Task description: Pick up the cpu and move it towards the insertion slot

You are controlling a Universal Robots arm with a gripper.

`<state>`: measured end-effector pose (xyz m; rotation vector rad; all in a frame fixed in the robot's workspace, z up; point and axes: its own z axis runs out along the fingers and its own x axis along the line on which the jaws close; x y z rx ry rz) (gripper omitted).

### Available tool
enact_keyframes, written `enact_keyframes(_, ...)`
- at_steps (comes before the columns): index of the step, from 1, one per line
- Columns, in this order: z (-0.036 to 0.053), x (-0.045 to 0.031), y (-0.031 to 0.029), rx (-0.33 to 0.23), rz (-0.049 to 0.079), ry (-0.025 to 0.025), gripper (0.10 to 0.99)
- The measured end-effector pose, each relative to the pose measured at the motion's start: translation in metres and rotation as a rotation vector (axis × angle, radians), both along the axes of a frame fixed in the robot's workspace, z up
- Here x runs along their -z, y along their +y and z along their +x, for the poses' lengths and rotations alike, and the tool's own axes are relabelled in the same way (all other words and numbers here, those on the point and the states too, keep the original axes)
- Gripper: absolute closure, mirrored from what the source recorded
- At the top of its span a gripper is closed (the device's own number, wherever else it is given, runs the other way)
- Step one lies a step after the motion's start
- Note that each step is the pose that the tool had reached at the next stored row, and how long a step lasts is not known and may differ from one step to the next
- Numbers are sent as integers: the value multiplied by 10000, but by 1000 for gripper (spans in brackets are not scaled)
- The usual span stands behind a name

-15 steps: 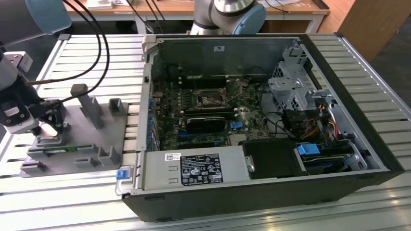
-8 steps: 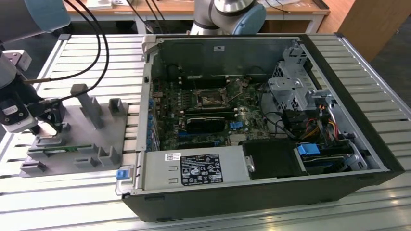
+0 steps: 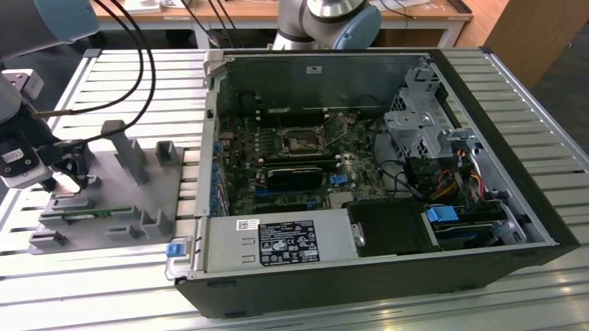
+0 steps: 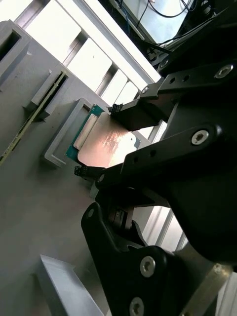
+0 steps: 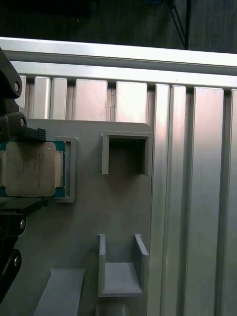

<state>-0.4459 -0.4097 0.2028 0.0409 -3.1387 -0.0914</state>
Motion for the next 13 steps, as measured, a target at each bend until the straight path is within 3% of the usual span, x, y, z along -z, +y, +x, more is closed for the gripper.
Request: enact_keyframes(13,0,-42,0,0,-1,1,545)
